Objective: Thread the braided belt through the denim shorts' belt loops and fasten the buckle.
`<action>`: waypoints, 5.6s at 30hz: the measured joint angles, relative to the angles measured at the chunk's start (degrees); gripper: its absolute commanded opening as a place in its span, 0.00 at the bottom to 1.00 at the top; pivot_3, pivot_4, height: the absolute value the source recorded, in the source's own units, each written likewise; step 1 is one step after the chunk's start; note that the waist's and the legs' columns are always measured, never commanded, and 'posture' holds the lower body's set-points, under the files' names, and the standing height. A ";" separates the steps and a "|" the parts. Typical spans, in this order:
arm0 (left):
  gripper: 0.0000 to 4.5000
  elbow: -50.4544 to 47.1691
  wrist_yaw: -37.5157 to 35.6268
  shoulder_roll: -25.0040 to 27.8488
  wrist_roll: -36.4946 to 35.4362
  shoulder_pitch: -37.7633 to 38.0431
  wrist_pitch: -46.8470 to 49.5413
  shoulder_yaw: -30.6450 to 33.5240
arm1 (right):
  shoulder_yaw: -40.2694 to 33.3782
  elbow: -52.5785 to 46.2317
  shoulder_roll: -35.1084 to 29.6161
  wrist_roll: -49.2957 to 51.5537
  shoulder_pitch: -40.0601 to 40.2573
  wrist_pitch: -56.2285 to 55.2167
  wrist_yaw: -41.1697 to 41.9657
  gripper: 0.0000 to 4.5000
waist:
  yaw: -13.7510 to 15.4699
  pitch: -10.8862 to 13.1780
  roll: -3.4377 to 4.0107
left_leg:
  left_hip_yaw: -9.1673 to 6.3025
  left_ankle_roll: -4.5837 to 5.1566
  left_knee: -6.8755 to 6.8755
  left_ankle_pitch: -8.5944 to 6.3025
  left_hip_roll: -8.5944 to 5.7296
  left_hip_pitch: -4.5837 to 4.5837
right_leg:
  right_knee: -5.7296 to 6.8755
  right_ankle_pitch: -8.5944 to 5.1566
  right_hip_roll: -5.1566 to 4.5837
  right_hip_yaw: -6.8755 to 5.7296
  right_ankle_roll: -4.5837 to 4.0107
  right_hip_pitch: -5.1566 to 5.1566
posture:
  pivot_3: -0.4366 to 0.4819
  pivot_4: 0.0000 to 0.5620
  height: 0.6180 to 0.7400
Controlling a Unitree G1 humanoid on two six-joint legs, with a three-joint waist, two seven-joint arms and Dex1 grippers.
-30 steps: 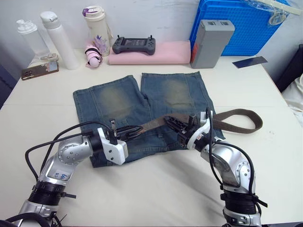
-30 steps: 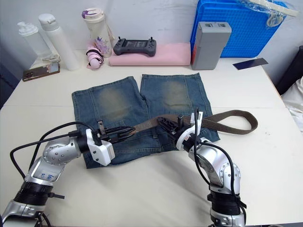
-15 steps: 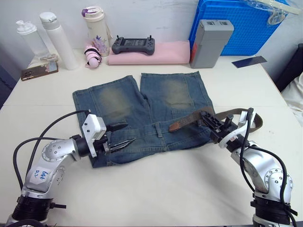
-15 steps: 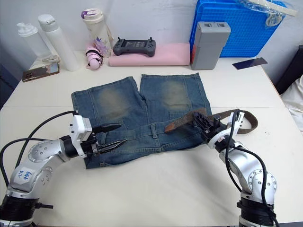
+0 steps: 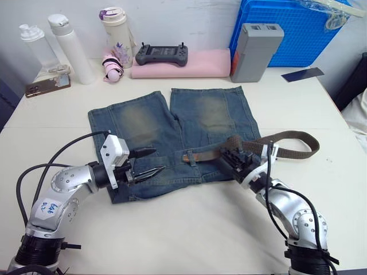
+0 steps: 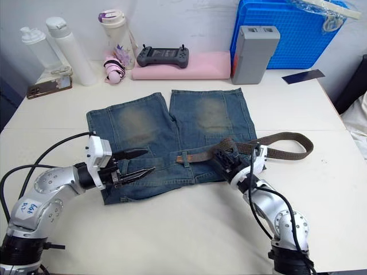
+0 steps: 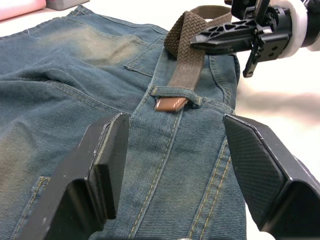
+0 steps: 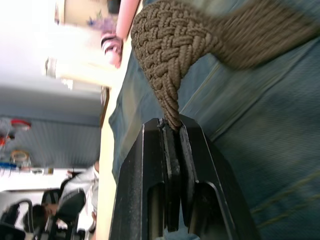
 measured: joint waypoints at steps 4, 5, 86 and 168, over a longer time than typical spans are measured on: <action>0.73 -0.01 -0.25 -0.03 0.38 0.03 -0.07 -0.01 | 0.73 -0.21 1.09 -0.42 -0.75 -0.06 -0.06 0.00 | -0.01 0.00 0.00 | 0.00 0.00 -0.01 0.00 0.00 0.00 | 0.00 0.00 0.00 0.00 0.00 -0.01 | 0.48 0.27 1.00; 0.73 -0.01 -0.35 -0.02 0.68 0.07 -0.16 -0.01 | 0.73 -0.21 1.08 -0.42 -0.75 -0.03 -0.11 0.00 | -0.01 0.00 0.01 | 0.00 0.00 -0.02 0.00 0.00 0.00 | -0.01 0.00 0.00 0.00 0.00 -0.01 | 0.48 0.27 1.00; 0.00 21.41 2.85 -2.21 36.90 -8.31 -54.54 -12.12 | 36.47 -8.61 -30.85 -97.14 -5.73 -13.44 37.41 0.01 | 0.40 -0.06 -0.04 | 0.16 -0.10 0.39 0.08 -0.02 -0.14 | 0.30 0.01 0.07 -0.07 0.03 -0.19 | 0.48 0.27 1.00; 0.20 20.07 12.14 -0.63 40.87 -5.59 -66.26 -9.97 | 3.10 -0.02 3.52 18.20 -7.50 5.16 -16.61 0.00 | -1.30 -0.05 0.02 | 0.16 0.29 0.11 -0.06 -0.53 -0.25 | 0.86 0.15 -0.61 -0.23 0.29 -0.65 | 0.48 0.27 1.00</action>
